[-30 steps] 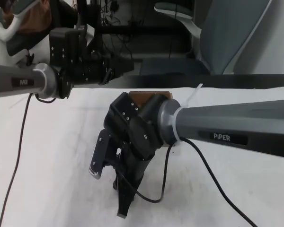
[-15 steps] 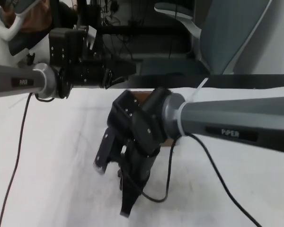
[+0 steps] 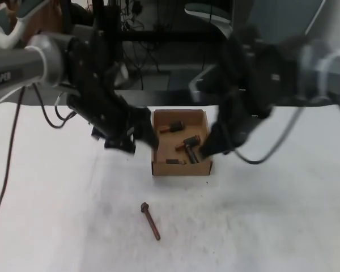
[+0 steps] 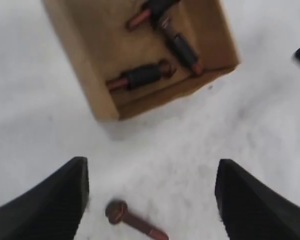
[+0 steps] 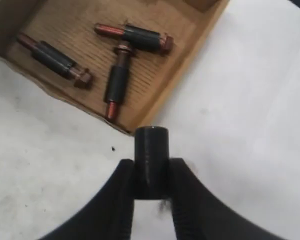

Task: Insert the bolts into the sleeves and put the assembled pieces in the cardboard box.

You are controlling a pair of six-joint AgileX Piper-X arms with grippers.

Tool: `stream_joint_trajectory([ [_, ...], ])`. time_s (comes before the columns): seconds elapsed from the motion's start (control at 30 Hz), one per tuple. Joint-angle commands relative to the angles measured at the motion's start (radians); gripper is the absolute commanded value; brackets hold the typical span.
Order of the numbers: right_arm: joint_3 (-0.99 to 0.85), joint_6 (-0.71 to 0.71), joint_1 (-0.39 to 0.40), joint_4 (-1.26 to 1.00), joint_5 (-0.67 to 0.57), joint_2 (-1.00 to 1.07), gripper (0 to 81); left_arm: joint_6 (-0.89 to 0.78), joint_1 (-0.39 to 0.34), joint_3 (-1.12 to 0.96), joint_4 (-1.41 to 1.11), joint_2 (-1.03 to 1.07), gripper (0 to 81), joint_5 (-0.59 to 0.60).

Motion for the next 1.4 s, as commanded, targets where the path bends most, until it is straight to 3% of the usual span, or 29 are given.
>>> stream_joint_trajectory([
  [0.0, 0.122, 0.044, -0.049, -0.103, -0.094, -0.087, 0.6, -0.028, -0.07, 0.007, 0.066, -0.044, 60.3, -0.098],
  [0.27, 0.46, 0.1, -0.107, -0.362, -0.159, -0.316, 0.6, -0.236, -0.24, 0.084, 0.078, -0.093, 59.9, -0.392],
  [0.4, 0.668, 0.179, -0.111, -0.757, -0.352, -0.43, 0.6, -0.368, -0.294, 0.153, 0.076, -0.094, 59.9, -0.491],
  [0.6, 0.878, 0.307, -0.111, -1.168, -0.553, -0.471, 0.6, -0.518, -0.307, 0.219, 0.018, -0.094, 59.9, -0.547],
  [0.83, 0.917, 0.183, -0.108, -1.078, -0.541, -0.471, 0.6, -0.684, -0.307, 0.302, -0.183, -0.091, 59.9, -0.589],
  [1.23, 0.915, 0.187, -0.108, -1.078, -0.546, -0.471, 0.6, -0.726, -0.307, 0.336, -0.216, -0.002, 59.4, -0.618],
  [1.3, 0.915, 0.201, -0.108, -1.053, -0.548, -0.471, 0.6, -0.726, -0.307, 0.336, -0.225, 0.01, 52.8, -0.619],
  [1.37, 0.915, 0.221, -0.108, -0.986, -0.545, -0.471, 0.6, -0.693, -0.307, 0.336, -0.234, 0.019, 38.2, -0.616],
])
